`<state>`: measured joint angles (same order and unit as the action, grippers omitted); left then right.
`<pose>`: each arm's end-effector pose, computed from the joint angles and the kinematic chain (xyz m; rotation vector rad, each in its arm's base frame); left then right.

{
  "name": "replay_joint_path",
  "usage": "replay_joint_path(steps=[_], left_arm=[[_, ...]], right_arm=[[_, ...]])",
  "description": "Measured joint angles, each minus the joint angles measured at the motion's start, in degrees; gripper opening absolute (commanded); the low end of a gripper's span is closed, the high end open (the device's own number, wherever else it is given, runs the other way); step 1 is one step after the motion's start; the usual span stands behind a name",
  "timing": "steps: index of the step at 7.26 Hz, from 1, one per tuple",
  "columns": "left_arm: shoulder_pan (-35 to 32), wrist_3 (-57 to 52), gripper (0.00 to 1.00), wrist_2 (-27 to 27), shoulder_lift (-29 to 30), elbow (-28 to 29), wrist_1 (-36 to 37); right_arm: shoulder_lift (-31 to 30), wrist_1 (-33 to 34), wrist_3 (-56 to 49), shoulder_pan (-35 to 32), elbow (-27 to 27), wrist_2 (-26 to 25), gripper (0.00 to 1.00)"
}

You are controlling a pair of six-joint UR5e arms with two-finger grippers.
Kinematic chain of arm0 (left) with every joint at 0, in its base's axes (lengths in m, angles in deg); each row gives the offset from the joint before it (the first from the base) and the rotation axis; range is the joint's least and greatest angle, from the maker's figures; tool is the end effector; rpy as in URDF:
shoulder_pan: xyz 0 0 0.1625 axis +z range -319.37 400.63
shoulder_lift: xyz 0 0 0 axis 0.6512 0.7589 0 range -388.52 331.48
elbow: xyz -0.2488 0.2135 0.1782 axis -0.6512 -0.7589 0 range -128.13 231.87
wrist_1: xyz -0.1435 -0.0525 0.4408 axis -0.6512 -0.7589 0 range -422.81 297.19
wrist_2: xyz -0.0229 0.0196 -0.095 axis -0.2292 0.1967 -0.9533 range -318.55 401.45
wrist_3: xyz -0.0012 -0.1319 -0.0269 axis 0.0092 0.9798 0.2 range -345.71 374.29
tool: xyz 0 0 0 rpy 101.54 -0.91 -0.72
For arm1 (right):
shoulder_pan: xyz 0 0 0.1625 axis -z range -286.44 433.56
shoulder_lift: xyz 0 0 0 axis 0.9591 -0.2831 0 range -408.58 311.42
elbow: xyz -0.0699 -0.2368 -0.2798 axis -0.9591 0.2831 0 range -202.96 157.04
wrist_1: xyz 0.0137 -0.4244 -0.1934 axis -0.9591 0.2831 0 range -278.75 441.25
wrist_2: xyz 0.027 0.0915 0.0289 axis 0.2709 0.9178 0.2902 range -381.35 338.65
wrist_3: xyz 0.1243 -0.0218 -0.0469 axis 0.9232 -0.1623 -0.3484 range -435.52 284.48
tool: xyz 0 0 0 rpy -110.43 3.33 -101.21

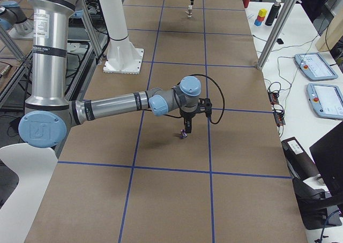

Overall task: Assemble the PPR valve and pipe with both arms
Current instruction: 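Lower the left gripper onto the white-and-chrome valve and grasp it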

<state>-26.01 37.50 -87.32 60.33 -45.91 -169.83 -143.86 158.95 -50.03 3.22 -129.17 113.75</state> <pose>0.1810 -0.5427 0.5401 0.1009 0.7695 0.1420 -0.1439 -0.5154 0.4972 0.0567 -0.8633 -0.0644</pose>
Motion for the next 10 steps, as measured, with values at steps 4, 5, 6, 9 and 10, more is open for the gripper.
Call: replay_joint_path(steps=[4, 5, 6, 9, 10], left_arm=[[2.8, 0.1, 0.83, 2.3, -0.6, 0.3, -0.3], [3.0, 0.1, 0.71, 2.3, -0.7, 0.3, -0.3], [3.1, 0.0, 0.66, 2.3, -0.7, 0.4, -0.3], [3.3, 0.0, 0.17, 2.4, -0.7, 1.1, -0.4], [3.4, 0.0, 0.0, 2.5, -0.6, 1.3, -0.4]], right_arm=[[0.5, 0.0, 0.9, 0.4, 0.0, 0.0, 1.0], [0.5, 0.0, 0.9, 0.5, 0.1, 0.0, 1.0], [0.5, 0.0, 1.1, 0.8, 0.1, -0.1, 1.0], [0.5, 0.0, 1.4, 1.3, 0.4, -0.2, 1.0], [0.6, 0.0, 1.4, 1.3, 0.5, -0.2, 1.0]])
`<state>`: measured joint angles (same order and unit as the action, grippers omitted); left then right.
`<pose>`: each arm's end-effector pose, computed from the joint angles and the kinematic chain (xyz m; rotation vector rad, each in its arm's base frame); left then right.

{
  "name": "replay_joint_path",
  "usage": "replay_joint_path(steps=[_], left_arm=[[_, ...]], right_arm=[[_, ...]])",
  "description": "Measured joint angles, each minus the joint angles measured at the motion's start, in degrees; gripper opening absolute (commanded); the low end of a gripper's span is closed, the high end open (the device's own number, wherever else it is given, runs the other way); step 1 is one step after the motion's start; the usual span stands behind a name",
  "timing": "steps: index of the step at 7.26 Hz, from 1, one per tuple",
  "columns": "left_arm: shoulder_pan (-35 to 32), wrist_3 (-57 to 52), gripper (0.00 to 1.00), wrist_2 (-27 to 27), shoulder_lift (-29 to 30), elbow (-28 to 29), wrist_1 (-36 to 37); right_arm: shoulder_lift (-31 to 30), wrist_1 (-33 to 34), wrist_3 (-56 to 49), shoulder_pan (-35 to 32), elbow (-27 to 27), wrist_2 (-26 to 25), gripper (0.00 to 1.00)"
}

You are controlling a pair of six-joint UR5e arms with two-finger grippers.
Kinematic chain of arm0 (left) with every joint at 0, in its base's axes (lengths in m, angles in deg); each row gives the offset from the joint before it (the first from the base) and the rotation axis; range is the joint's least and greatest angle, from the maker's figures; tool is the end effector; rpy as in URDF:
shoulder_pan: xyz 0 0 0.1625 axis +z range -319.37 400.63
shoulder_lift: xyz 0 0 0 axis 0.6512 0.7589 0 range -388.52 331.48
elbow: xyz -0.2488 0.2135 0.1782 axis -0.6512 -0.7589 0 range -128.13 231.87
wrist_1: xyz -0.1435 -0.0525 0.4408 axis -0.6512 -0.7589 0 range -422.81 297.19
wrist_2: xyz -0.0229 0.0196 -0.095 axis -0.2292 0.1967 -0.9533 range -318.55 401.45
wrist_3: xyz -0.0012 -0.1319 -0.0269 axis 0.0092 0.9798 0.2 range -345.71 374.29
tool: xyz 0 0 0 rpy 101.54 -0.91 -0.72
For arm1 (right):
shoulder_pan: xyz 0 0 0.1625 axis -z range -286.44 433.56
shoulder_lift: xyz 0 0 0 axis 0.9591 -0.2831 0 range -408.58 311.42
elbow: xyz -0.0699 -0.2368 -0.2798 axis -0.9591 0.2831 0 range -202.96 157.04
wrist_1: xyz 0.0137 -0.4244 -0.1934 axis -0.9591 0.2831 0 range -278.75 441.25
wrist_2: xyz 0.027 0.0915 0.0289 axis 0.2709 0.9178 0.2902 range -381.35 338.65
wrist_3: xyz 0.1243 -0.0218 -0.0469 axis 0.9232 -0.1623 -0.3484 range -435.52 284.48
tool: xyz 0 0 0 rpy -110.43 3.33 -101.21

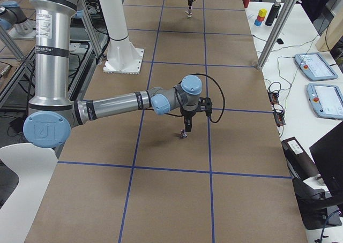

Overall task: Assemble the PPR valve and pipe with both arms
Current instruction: 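Lower the left gripper onto the white-and-chrome valve and grasp it, then carry the valve with the left gripper toward the table centre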

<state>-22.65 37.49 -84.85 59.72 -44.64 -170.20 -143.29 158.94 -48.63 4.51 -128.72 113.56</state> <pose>0.2072 -0.5308 0.5614 0.0746 0.7253 0.1810 -0.1566 -0.5157 0.4966 0.0399 -0.8622 -0.0628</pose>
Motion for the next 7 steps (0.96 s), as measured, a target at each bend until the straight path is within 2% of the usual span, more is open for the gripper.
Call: replay_joint_path(steps=[2, 4, 5, 7], left_arm=[[0.0, 0.5, 0.0, -0.3, 0.5, -0.1, 0.6], [0.0, 5.7, 0.0, -3.3, 2.4, -1.5, 3.9], [0.0, 9.0, 0.0, -4.9, 5.6, -3.3, 9.7], [0.9, 15.9, 0.0, -5.4, 16.8, -6.4, 24.2]], right_arm=[[0.6, 0.0, 0.2, 0.1, 0.0, -0.1, 1.0], [1.1, 0.0, 0.7, 0.1, 0.0, -0.1, 1.0], [1.3, 0.0, 0.8, 0.1, 0.0, -0.1, 1.0], [1.5, 0.0, 1.0, 0.1, 0.1, -0.2, 1.0]])
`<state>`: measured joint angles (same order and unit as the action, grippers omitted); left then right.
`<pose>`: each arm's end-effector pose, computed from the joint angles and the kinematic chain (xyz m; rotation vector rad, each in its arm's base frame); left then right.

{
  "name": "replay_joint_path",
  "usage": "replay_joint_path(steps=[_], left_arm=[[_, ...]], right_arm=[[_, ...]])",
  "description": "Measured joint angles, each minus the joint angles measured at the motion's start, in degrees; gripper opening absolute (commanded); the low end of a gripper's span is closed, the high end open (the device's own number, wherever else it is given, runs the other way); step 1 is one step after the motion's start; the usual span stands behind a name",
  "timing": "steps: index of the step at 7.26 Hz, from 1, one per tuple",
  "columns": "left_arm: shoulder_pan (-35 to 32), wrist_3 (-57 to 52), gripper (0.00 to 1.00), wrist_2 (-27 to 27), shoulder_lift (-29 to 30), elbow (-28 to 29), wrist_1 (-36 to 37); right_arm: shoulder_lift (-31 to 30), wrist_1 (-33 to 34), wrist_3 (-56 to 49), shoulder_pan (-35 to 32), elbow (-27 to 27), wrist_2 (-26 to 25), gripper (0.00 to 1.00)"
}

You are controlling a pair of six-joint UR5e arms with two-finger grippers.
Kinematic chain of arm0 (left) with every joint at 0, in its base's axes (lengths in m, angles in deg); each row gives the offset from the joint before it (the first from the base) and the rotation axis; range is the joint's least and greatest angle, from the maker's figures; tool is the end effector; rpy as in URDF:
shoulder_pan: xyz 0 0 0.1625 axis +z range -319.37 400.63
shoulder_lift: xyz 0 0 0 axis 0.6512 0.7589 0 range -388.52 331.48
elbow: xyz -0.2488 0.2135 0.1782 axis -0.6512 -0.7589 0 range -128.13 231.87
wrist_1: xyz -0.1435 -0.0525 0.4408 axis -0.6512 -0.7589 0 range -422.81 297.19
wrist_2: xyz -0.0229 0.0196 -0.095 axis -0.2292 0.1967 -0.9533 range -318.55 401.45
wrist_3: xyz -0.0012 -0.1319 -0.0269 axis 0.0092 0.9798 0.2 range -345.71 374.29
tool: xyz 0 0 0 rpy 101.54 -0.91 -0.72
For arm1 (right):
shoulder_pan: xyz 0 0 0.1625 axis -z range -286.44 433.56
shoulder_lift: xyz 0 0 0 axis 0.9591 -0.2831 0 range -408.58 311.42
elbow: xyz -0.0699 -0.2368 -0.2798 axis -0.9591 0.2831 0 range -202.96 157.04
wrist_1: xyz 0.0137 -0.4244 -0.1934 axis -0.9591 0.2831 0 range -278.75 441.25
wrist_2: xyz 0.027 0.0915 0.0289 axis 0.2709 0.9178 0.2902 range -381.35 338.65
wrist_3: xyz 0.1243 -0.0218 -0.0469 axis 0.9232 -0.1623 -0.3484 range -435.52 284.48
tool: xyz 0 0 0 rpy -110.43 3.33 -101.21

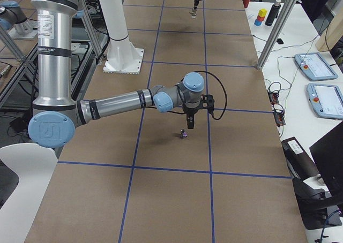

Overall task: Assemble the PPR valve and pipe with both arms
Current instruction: 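Carry the valve with the left gripper toward the table centre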

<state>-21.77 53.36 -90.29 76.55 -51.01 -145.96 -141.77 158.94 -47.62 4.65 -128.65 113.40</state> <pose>0.2490 -0.5707 0.3711 -0.1017 0.7945 -0.0554 -0.1608 -0.5236 0.4832 0.0549 -0.8687 -0.0580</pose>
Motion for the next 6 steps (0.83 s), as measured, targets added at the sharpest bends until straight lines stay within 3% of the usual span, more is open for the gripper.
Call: replay_joint_path(steps=[1, 3, 4, 6], left_arm=[[2.7, 5.7, 0.0, 0.4, 6.4, -0.3, 5.2], [11.3, 19.3, 0.0, 4.7, 17.1, 1.2, 8.3], [14.3, 24.7, 0.0, 6.5, 22.9, 4.7, 7.1], [18.6, 33.6, 0.0, 10.8, 36.7, 20.9, -2.0]], right_arm=[[0.1, 0.0, 0.0, 0.0, 0.0, -0.1, 1.0], [0.4, 0.0, 0.0, 0.0, 0.0, -0.8, 1.0], [0.5, 0.0, 0.1, 0.0, 0.0, -1.1, 1.0], [0.6, 0.0, 0.1, 0.0, 0.0, -1.2, 1.0]])
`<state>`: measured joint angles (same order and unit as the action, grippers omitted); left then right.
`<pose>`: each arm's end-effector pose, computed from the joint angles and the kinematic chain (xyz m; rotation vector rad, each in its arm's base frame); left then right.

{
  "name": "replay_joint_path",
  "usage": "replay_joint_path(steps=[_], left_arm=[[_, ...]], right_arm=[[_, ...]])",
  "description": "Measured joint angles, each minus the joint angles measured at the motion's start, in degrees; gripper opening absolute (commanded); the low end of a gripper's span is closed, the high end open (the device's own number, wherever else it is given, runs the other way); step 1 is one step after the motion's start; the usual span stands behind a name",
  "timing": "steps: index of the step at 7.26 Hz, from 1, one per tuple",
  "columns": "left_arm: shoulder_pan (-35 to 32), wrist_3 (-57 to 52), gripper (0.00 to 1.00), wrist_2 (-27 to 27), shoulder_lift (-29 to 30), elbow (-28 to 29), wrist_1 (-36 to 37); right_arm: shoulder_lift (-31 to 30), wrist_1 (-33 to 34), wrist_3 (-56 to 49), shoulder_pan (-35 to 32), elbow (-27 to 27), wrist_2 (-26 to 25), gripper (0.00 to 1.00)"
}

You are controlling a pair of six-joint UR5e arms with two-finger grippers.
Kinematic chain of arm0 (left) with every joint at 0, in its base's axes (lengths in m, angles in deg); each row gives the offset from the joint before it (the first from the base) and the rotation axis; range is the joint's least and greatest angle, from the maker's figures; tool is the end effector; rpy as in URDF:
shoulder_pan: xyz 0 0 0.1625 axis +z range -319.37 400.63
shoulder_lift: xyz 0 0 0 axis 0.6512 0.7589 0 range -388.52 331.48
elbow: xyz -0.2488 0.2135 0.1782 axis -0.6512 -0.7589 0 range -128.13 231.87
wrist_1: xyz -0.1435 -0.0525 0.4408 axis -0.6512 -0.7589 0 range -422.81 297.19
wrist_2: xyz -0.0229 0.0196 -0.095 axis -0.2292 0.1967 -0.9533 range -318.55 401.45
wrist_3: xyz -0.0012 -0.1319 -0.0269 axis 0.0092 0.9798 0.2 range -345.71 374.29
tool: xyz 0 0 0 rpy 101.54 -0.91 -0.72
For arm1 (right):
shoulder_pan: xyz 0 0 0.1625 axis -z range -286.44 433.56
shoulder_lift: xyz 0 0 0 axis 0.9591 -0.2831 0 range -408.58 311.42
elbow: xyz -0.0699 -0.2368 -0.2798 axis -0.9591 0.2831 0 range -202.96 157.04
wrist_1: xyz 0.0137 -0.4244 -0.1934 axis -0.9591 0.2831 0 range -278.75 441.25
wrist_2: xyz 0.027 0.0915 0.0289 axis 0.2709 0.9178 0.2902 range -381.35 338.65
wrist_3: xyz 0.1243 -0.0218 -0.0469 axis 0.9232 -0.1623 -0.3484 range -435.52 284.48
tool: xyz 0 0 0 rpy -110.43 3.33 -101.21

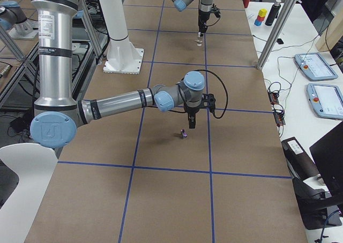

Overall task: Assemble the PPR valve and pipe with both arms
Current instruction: 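Carry the valve with the left gripper toward the table centre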

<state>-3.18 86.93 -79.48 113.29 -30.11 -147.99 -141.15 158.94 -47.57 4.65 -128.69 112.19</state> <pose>0.5085 -0.5767 0.1109 -0.1091 0.8361 -0.2507 -0.1604 -0.5283 0.4787 0.0744 -0.8543 -0.0567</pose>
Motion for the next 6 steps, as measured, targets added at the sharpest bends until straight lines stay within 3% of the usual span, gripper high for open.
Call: replay_joint_path(steps=[2, 6], left_arm=[[2.7, 2.5, 0.0, 3.2, 8.4, 10.5, -4.4], [6.0, 2.9, 0.0, 6.2, 12.7, 15.9, -5.2]], right_arm=[[0.2, 0.0, 0.0, 0.0, 0.0, -0.1, 1.0], [0.3, 0.0, 0.0, -0.1, -0.3, 0.0, 1.0]])
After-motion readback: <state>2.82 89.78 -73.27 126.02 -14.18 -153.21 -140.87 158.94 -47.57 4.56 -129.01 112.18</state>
